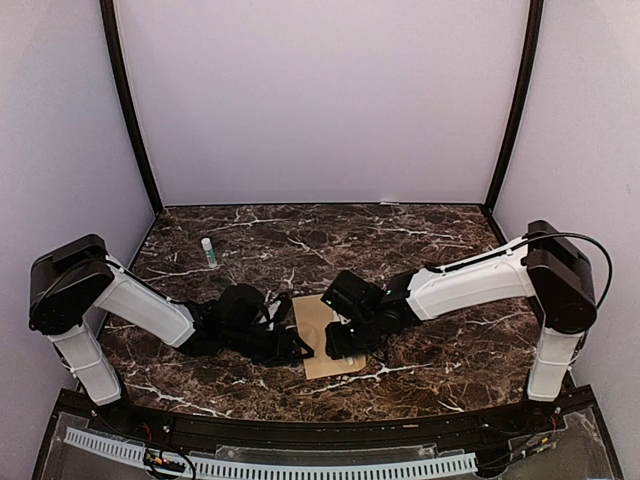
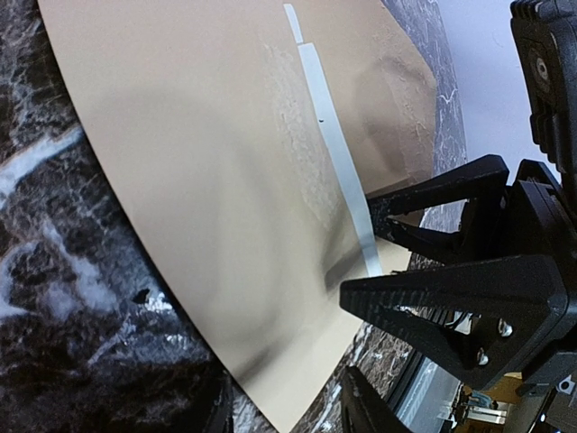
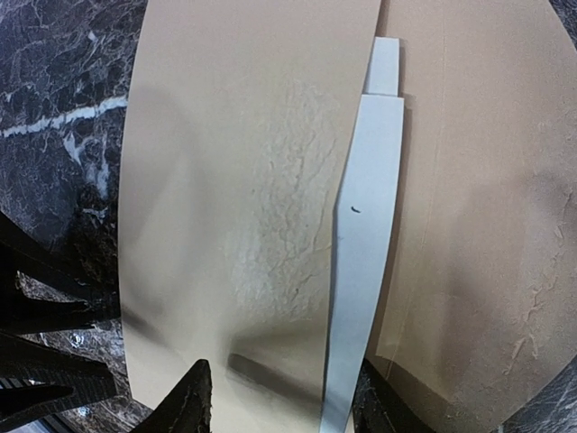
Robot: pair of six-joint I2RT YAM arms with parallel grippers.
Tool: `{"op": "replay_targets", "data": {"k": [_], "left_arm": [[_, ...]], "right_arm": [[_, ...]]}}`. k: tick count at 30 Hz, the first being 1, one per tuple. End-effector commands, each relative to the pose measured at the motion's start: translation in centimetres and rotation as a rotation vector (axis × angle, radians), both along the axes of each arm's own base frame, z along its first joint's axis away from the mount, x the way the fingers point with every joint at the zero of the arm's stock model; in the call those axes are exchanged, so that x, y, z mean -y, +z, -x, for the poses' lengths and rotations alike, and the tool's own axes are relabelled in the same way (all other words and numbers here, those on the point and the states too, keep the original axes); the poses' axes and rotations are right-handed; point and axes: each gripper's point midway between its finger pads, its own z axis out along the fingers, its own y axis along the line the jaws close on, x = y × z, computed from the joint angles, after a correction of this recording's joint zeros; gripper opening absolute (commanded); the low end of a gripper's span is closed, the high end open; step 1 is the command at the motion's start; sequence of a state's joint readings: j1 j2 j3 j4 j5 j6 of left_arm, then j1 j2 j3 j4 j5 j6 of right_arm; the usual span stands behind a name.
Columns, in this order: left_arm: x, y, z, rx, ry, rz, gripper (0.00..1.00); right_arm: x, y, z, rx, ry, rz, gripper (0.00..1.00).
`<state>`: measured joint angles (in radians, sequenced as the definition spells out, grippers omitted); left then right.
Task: Place the letter into the envelope and seal it
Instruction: Place the letter in the envelope.
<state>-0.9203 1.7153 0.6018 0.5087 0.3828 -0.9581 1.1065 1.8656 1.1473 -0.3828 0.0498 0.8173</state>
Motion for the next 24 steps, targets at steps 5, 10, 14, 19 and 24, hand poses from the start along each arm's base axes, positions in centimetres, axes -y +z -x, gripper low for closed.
{"op": "replay_targets", "data": {"k": [5, 10, 14, 19, 24], "left_arm": [[0.1, -0.9, 0.7, -0.026, -0.012, -0.026, 0.40], [-0.5, -0.6, 0.3, 0.001, 0.011, -0.047, 0.40], [-1.1, 0.3, -0.1, 0.035, 0.033, -0.064, 0.43], [-1.5, 0.4, -0.5, 0.055, 0.038, -0.095, 0.45], [-1.0, 0.3, -1.3, 0.065, 0.038, -0.102, 0.45]], "right_arm": [[-1.8, 0.6, 0.4, 0.008, 0.027, -0.043, 0.50], [-0.8, 1.4, 0.0, 0.037, 0.007, -0.014, 0.53], [0.2, 2.8, -0.5, 0.072, -0.015, -0.008, 0.59], [0.8, 3.4, -1.1, 0.085, -0.028, -0.015, 0.61], [0.3, 2.9, -1.6, 0.077, -0.020, -0.037, 0.60]]}}
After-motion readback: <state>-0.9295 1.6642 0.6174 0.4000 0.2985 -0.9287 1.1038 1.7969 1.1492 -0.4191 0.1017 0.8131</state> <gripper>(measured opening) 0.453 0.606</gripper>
